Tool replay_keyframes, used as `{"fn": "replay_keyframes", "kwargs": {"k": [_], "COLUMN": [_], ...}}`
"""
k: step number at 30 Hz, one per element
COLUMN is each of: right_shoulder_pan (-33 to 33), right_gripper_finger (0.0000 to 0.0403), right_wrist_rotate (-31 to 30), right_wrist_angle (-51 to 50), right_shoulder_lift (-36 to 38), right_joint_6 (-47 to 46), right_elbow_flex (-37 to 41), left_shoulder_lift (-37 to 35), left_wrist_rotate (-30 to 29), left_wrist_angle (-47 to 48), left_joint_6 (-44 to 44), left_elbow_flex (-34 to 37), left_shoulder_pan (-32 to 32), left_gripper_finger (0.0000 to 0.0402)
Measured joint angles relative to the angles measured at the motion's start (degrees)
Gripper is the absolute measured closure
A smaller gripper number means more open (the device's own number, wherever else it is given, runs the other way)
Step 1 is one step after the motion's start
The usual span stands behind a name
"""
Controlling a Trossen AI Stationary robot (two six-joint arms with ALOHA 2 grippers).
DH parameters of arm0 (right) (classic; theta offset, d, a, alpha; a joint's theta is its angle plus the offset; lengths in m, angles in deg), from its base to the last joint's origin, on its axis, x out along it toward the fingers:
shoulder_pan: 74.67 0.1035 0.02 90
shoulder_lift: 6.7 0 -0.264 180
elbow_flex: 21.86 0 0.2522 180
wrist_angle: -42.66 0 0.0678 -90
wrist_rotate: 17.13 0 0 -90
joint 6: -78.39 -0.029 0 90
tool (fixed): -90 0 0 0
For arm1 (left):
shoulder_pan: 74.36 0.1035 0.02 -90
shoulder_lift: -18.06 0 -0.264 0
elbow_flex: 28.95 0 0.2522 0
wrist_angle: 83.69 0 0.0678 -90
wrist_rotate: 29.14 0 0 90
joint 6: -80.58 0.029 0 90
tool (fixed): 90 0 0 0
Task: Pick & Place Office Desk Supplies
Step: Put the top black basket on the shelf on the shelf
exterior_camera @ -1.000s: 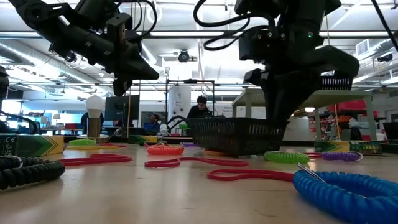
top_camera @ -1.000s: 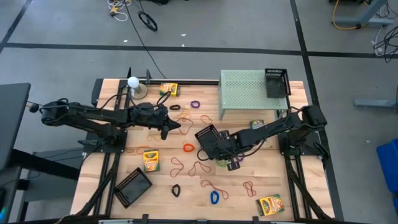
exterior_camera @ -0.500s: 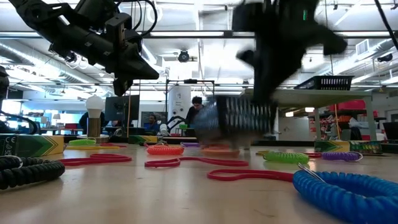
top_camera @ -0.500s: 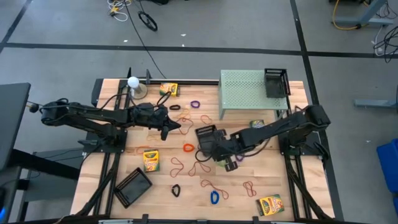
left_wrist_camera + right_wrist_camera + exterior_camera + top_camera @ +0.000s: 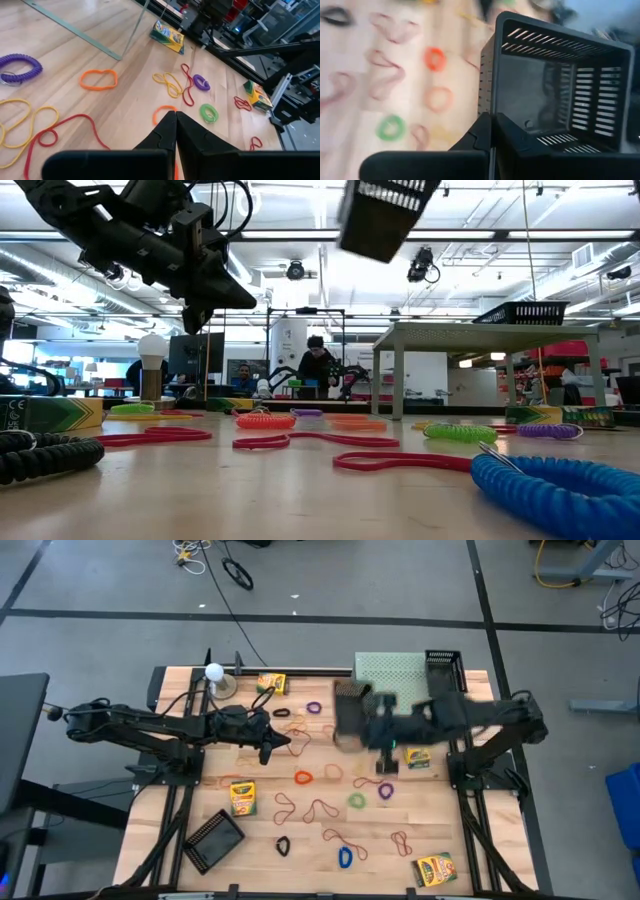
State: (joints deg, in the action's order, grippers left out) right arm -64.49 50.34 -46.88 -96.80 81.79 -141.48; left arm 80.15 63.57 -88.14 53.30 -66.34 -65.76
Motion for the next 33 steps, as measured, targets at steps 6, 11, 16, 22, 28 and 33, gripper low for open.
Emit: {"fn": "replay_keyframes", "kwargs": {"k": [6,11,16,22,28,33], "right_shoulder_pan": [-12.1,-19.8,-25.7,-30.7,-35.6,-37.6], "right_gripper_finger": [0.0393,0.0393,0.0393,0.0393,0.0393,0.0392], "right_wrist_rotate": [1.3,2.4,5.6,7.8,9.2,9.6], "right_wrist_angle": [-11.8,-11.5,-8.7,-0.3,2.4,3.0], "right_shoulder_lift": [0.0,3.9,9.7,14.8,17.0,18.9], "right_joint_6": [4.7,15.0,20.7,26.8,29.9,31.0], "right_elbow_flex": [-3.2,3.8,14.0,23.9,29.3,32.0], "left_shoulder_lift": [0.0,0.0,0.0,0.0,0.0,0.0], "left_wrist_rotate": [-1.1,-2.1,-4.2,-4.2,-4.2,-4.2], "left_wrist_angle": [0.0,-0.1,-0.1,-0.1,-0.1,0.0], "left_joint_6": [0.2,2.0,2.9,2.8,2.5,2.4], "left_elbow_flex": [0.0,0.0,0.0,0.0,0.0,0.0], "left_shoulder_pan": [0.0,0.0,0.0,0.0,0.0,0.0], "left_gripper_finger": [0.0390,0.0390,0.0390,0.0390,0.0390,0.0390]}}
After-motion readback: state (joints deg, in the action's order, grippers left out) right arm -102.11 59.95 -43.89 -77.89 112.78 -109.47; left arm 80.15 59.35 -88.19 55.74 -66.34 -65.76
